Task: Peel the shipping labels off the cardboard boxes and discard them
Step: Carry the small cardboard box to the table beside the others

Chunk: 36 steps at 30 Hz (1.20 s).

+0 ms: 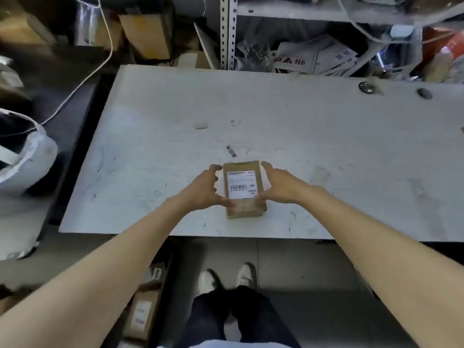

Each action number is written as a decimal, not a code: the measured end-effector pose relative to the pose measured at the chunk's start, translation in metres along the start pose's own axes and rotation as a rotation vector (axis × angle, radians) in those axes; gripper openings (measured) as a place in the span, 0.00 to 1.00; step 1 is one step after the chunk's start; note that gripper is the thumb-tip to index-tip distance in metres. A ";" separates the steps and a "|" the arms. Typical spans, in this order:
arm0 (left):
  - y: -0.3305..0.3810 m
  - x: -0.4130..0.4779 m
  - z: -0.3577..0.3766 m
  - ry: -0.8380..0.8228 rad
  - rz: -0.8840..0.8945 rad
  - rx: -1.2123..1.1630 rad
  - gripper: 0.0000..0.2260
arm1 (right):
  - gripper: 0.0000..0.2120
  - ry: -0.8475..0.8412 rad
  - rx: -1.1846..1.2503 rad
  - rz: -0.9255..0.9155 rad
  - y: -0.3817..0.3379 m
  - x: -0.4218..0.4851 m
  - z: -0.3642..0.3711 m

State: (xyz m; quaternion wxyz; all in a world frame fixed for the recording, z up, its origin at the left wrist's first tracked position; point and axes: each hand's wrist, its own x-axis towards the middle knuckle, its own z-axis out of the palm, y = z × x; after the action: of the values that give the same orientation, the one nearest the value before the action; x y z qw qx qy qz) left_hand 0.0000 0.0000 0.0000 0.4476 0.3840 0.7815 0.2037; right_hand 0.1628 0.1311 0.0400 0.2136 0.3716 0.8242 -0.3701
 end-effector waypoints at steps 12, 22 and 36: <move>-0.028 0.000 0.046 0.176 0.161 -0.230 0.54 | 0.61 0.116 0.390 -0.117 0.019 0.010 0.049; -0.016 -0.003 0.040 0.158 0.110 -0.404 0.51 | 0.51 0.135 0.517 -0.053 0.024 0.016 0.056; 0.032 0.003 0.029 0.171 0.126 -0.378 0.48 | 0.42 0.252 0.541 -0.091 0.031 0.003 0.018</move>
State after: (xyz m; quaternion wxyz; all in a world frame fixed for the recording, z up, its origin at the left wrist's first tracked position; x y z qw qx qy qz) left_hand 0.0375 0.0216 0.0040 0.4301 0.3227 0.7390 0.4059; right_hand 0.1859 0.1322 0.0125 -0.0142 0.4206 0.7315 -0.5365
